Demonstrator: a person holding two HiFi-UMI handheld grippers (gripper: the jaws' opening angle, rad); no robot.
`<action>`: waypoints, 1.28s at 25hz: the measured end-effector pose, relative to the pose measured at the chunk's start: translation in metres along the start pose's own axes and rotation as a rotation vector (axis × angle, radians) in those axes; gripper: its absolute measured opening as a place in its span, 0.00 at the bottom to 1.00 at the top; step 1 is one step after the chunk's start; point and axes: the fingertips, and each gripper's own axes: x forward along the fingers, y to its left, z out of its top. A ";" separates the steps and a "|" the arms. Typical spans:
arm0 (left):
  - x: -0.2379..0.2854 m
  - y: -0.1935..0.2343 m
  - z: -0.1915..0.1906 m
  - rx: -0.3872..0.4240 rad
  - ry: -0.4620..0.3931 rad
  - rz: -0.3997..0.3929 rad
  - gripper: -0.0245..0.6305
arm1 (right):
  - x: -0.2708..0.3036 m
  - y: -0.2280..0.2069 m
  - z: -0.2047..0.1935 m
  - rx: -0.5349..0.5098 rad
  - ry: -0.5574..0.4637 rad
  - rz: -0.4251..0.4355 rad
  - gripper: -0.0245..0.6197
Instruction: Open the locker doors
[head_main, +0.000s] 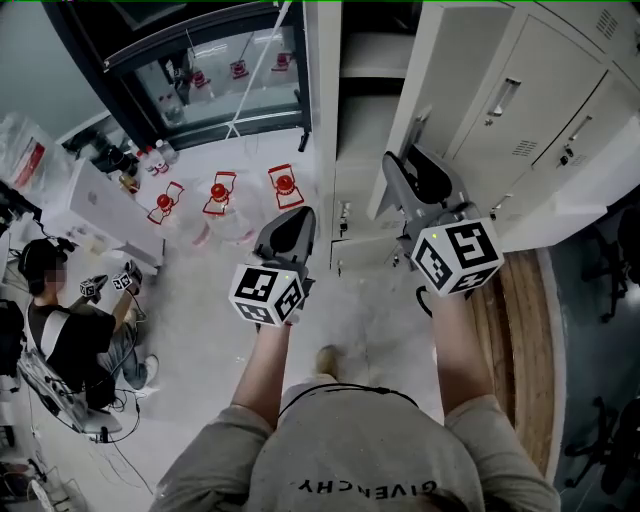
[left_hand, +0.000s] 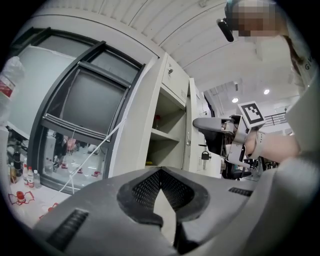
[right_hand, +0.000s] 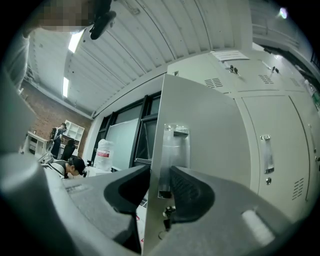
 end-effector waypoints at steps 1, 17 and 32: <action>-0.001 -0.004 0.001 0.002 -0.003 0.009 0.04 | -0.005 -0.001 0.000 0.002 -0.001 0.007 0.23; -0.030 -0.083 -0.010 -0.002 -0.009 0.100 0.04 | -0.087 -0.033 0.008 0.043 0.004 0.084 0.25; -0.056 -0.119 -0.008 0.025 -0.020 0.140 0.04 | -0.137 -0.062 0.011 0.036 -0.010 0.029 0.24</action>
